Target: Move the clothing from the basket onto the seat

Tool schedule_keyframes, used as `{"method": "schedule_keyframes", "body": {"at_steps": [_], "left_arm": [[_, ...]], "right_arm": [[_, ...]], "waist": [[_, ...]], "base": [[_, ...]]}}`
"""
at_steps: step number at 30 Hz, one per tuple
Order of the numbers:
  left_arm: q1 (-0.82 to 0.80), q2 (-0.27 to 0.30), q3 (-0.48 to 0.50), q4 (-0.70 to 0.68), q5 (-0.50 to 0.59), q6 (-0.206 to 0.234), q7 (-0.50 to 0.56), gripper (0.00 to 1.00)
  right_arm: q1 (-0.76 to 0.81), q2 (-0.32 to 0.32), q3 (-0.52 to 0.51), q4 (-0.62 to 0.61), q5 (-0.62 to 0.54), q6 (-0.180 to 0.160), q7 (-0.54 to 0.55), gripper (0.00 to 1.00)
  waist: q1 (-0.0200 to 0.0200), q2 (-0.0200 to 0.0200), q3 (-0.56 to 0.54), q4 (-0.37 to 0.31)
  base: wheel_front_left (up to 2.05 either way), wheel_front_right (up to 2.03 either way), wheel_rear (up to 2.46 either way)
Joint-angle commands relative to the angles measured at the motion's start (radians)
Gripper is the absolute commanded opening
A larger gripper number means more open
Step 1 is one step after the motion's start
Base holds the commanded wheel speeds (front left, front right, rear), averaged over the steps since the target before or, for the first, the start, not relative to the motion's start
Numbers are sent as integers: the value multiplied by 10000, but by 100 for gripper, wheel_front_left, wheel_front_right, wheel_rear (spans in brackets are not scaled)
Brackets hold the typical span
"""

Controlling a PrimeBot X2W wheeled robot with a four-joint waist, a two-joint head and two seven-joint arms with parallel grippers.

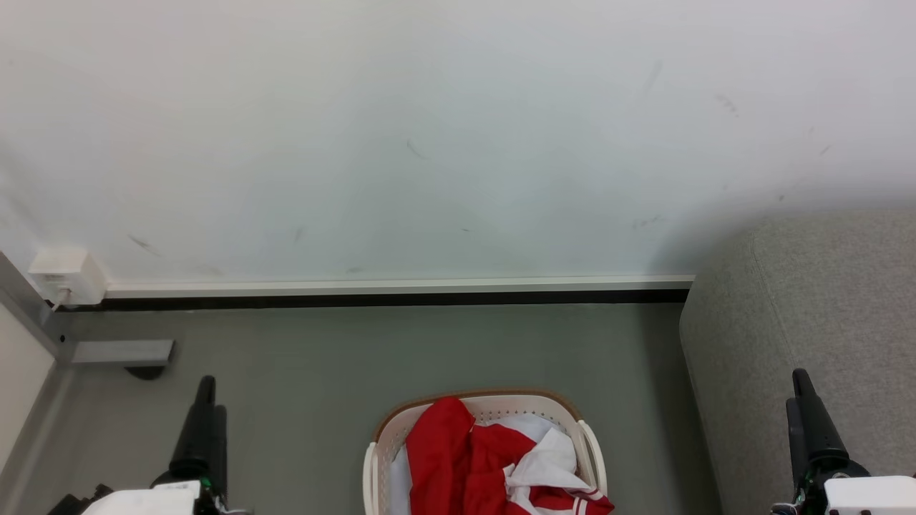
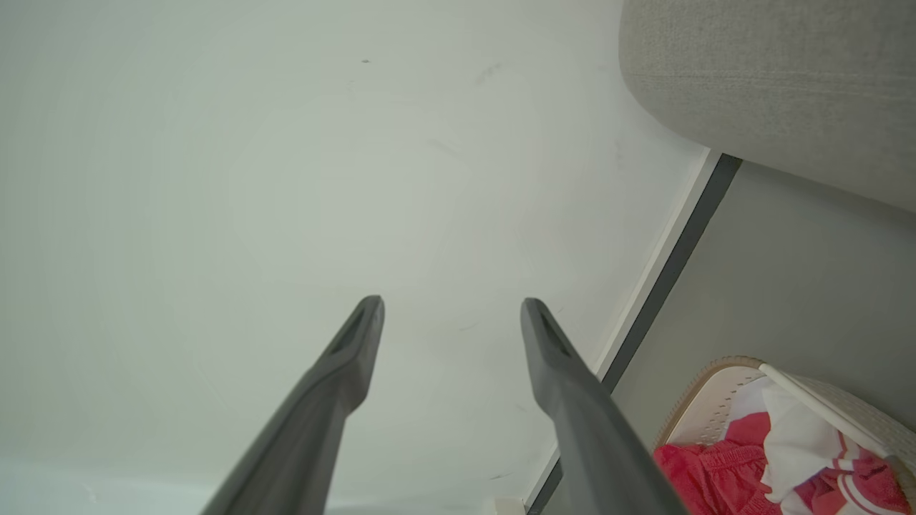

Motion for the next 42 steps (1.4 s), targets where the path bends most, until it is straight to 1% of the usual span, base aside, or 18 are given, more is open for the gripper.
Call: {"method": "schedule_keyframes", "body": {"at_steps": [1, 6, 10, 19, 31, 37, 42], "left_arm": [[-105, 66, 38, -259, 348, -22, -128, 100], [-68, 73, 25, -420, 1174, -28, -336, 100], [-45, 78, 48, -524, 2033, -33, -495, 100], [56, 89, 26, -765, 4394, -32, -845, 100], [249, 112, -124, -1093, 7508, 283, -1241, 100], [345, 193, -314, -1183, 8707, 587, -1436, 100], [420, 268, -424, -1117, 9295, 767, -1574, 100]], "right_arm": [[-279, -134, 86, -285, -304, -3, -103, 100], [-288, -150, 294, -468, -939, -4, -314, 100], [-314, -301, 617, -462, -1684, -5, -473, 100], [-339, -350, 770, -382, -3351, -6, -814, 100], [-254, -413, 875, -364, -6110, -8, -1221, 100], [-183, -399, 978, -275, -7398, -9, -1409, 100], [-161, -374, 1065, -214, -8161, -10, -1556, 100]], "waist": [[0, -1, 2, -12], [0, -1, 10, -36], [0, -1, 10, -46], [0, -1, -17, -50], [0, -1, -61, -51], [0, -1, -81, -48], [0, -1, -92, -44]], "base": [[0, 0, 0], [0, 0, 0], [0, 0, 0], [0, 0, 0], [0, 0, 0], [0, 0, 0], [0, 0, 0]]}}
